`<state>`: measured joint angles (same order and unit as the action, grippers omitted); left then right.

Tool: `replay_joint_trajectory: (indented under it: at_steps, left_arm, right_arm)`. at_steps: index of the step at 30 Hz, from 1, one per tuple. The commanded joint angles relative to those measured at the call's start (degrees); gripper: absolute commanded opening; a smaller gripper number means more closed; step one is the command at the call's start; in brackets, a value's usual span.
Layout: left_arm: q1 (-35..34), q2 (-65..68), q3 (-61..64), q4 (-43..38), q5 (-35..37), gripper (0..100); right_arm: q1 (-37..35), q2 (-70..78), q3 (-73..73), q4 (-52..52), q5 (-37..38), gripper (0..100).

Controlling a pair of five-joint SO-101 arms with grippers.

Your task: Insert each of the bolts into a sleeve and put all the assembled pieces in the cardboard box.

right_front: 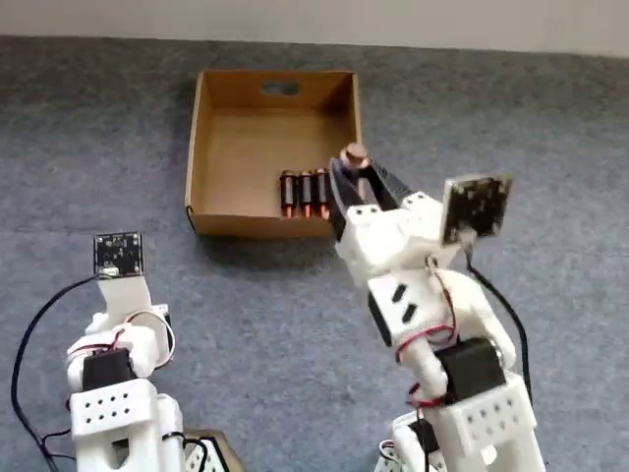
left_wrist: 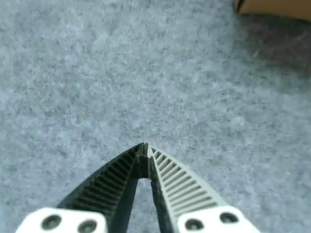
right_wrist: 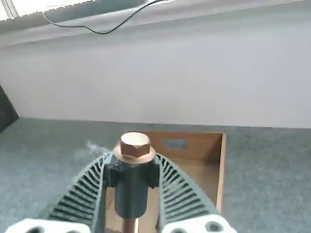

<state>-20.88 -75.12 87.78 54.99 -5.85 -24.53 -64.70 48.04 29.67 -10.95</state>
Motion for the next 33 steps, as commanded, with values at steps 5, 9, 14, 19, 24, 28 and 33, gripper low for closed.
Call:
replay_joint_trajectory:
  at_steps: [5,9,14,19,24,28,33]
  left_arm:
    - [5.3,-0.7,3.1,-5.6,-0.6,2]
    - [5.3,-0.7,3.2,-5.6,-0.6,2]
    - [5.3,-0.7,3.2,-5.6,-0.6,2]
    - [5.3,-0.7,3.2,-5.6,-0.6,2]
    - [5.3,-0.7,3.2,-5.6,-0.6,2]
    - [5.3,-0.7,3.2,-5.6,-0.6,2]
    - [5.3,-0.7,3.2,-5.6,-0.6,2]
  right_arm:
    - [-3.3,26.6,-12.7,-3.8,-0.8,0.6]
    - [-3.6,41.3,-19.6,-5.8,-0.8,0.6]
    - [-4.3,57.1,-34.9,-6.6,-0.9,0.6]
    - [-5.5,70.7,-47.9,-6.5,-0.9,0.6]
    - [-6.1,82.3,-54.0,-3.0,-0.9,0.6]
    - [-6.1,87.3,-59.3,7.2,-6.9,0.6]
    - [-6.1,92.4,-65.6,10.9,-12.9,0.6]
